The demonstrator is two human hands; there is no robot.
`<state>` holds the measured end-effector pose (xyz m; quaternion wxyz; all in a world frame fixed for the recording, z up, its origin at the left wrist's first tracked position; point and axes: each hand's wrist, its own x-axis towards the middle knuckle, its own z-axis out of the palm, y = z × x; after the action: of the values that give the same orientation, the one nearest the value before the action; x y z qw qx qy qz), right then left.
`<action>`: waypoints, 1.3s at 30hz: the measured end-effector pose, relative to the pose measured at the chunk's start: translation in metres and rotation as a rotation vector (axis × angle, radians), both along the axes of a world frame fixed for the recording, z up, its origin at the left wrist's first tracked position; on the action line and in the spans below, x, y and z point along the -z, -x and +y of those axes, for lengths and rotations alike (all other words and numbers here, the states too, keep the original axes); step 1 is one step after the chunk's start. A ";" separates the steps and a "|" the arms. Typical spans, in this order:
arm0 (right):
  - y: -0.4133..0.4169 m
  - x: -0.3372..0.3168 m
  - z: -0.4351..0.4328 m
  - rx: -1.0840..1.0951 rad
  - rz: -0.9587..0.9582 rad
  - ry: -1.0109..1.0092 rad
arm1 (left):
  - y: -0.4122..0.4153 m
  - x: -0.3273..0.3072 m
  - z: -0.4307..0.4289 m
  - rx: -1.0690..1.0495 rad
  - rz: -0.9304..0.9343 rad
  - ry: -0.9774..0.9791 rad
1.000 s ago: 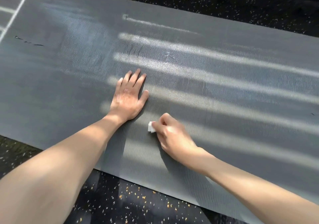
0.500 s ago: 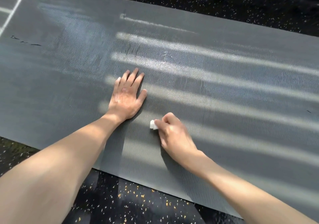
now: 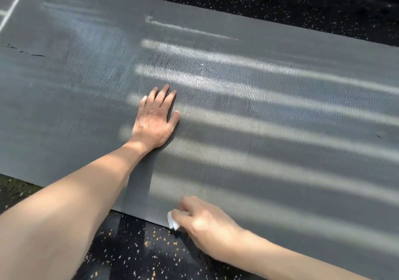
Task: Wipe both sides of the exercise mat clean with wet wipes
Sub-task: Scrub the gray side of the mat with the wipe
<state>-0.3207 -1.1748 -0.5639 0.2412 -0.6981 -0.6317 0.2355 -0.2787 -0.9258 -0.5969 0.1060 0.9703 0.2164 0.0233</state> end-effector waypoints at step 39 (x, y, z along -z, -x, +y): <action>-0.052 0.000 -0.032 -0.074 -0.102 0.043 | 0.001 0.001 -0.002 0.007 -0.024 0.004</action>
<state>-0.2690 -1.2072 -0.5637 0.1847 -0.6906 -0.6631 0.2219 -0.2802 -0.9274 -0.5979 0.1108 0.9704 0.2119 0.0340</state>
